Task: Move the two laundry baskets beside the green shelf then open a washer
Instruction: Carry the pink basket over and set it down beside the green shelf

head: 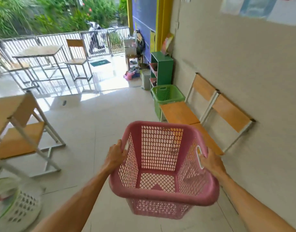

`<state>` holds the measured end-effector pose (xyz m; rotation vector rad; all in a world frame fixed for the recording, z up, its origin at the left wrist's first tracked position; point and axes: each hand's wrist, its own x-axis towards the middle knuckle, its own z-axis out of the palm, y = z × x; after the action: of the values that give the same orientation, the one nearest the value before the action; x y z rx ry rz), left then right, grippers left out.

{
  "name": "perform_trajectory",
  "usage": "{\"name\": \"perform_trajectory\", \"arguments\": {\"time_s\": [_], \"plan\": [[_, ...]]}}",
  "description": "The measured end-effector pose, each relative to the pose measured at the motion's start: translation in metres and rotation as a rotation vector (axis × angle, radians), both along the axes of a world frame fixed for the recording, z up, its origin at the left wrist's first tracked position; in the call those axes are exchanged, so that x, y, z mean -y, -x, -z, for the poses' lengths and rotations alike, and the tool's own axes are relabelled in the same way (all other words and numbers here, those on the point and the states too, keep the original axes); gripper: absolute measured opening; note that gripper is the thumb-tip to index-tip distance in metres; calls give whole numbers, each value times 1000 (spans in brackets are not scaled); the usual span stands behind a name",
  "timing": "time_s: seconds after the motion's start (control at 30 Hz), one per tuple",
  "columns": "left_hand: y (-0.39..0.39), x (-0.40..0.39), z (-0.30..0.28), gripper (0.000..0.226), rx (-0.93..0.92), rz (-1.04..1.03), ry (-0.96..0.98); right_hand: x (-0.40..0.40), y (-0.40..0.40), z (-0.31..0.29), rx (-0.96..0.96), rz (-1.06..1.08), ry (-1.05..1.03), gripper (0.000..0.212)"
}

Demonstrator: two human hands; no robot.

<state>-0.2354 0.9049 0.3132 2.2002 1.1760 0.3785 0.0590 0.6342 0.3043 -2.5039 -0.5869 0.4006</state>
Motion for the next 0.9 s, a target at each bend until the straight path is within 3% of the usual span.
{"name": "perform_trajectory", "arguments": {"time_s": [0.33, 0.9], "plan": [[-4, -183, -39, 22, -10, -79, -107, -212, -27, -44, 64, -121, 36, 47], [-170, -507, -25, 20, 0, -120, -44, -557, -212, -47, 97, -186, 135, 44]]}}
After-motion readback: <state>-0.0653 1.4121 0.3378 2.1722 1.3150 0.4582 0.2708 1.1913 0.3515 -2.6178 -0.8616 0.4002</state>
